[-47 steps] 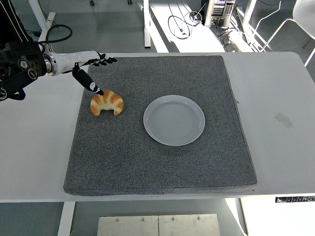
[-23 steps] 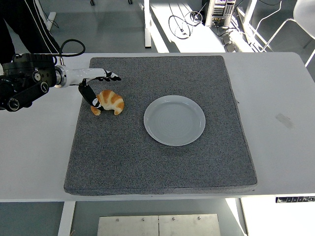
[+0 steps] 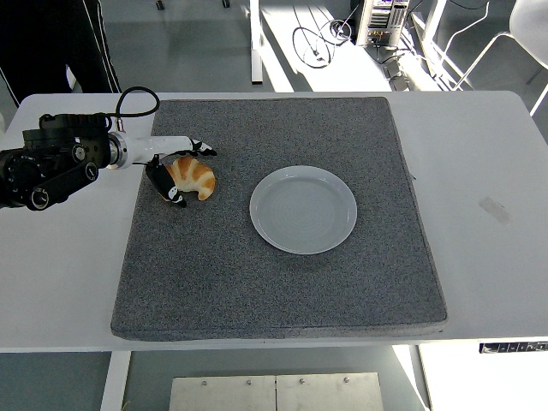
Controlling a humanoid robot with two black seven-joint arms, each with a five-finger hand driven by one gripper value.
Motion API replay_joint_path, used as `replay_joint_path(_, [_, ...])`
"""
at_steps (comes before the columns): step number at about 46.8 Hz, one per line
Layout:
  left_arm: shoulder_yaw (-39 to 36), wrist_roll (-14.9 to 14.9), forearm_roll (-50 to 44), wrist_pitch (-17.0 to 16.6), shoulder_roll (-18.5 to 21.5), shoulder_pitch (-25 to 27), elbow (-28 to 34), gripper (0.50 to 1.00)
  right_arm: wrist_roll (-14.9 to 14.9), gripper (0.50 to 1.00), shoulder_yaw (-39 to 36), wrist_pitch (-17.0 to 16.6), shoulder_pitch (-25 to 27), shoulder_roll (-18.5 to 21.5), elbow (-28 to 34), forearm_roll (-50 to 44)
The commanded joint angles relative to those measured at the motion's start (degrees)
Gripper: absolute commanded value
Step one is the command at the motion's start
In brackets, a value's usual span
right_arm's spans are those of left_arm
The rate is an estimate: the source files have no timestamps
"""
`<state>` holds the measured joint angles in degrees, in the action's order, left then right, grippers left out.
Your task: Place the bread on the plate
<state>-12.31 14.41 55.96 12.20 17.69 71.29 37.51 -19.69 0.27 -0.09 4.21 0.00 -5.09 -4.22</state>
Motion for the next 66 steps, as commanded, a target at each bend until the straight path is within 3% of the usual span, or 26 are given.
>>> replay_joint_path(1, [0.0, 0.0, 0.0, -0.2, 0.0, -0.4, -0.1, 0.969, 0.0, 1.000, 0.0, 0.0, 0.0, 0.0, 0.0, 0.0])
replay_joint_path(5, [0.0, 0.1, 0.0, -0.7, 0.0, -0.4, -0.1, 0.919, 0.0, 1.000, 0.0, 0.0, 0.0, 0.0, 0.0, 0.0])
replay_joint_path(7, [-0.1, 0.1, 0.4, -1.7, -0.1, -0.4, -0.1, 0.862, 0.0, 1.000, 0.0, 0.0, 0.0, 0.0, 0.0, 0.0])
replay_joint_path(12, [-0.1, 0.3, 4.1, -5.1, -0.6, -0.8, -0.1, 0.824, 0.0, 1.000, 0.0, 0.0, -0.1, 0.0, 0.1, 0.0])
replay_joint_path(17, [-0.1, 0.4, 6.6, -7.8, -0.9, -1.2, -0.1, 0.671, 0.0, 1.000, 0.0, 0.0, -0.1, 0.0, 0.1, 0.0])
replay_joint_path(20, [-0.1, 0.4, 6.7, -8.0, -0.9, -1.1, -0.1, 0.607, 0.0, 1.000, 0.0, 0.0, -0.1, 0.0, 0.1, 0.0])
replay_joint_path(22, [-0.1, 0.4, 6.8, -8.0, -0.9, -1.1, -0.1, 0.503, 0.0, 1.000, 0.0, 0.0, -0.1, 0.0, 0.0, 0.0])
replay_joint_path(35, [0.0, 1.5, 6.4, -7.5, -0.9, 0.0, 0.1, 0.500, 0.0, 1.000, 0.0, 0.0, -0.1, 0.0, 0.0, 0.0])
replay_joint_path(44, [0.6, 1.8, 5.3, -7.0, -0.6, 5.5, 0.2, 0.500, 0.0, 1.000, 0.0, 0.0, -0.1, 0.0, 0.0, 0.0])
replay_joint_path(54, [0.7, 4.3, 2.0, -0.8, -0.9, 13.2, 0.3, 0.500, 0.0, 1.000, 0.0, 0.0, -0.1, 0.0, 0.0, 0.0])
replay_joint_path(62, [0.8, 4.5, 1.7, 1.3, -1.3, 15.3, 0.9, 0.500, 0.0, 1.000, -0.1, 0.0, -0.1, 0.0, 0.0, 0.0])
replay_joint_path(66, [0.9, 4.9, 1.6, 1.6, -4.2, 15.3, 0.9, 0.500, 0.0, 1.000, 0.0, 0.0, -0.1, 0.0, 0.0, 0.0])
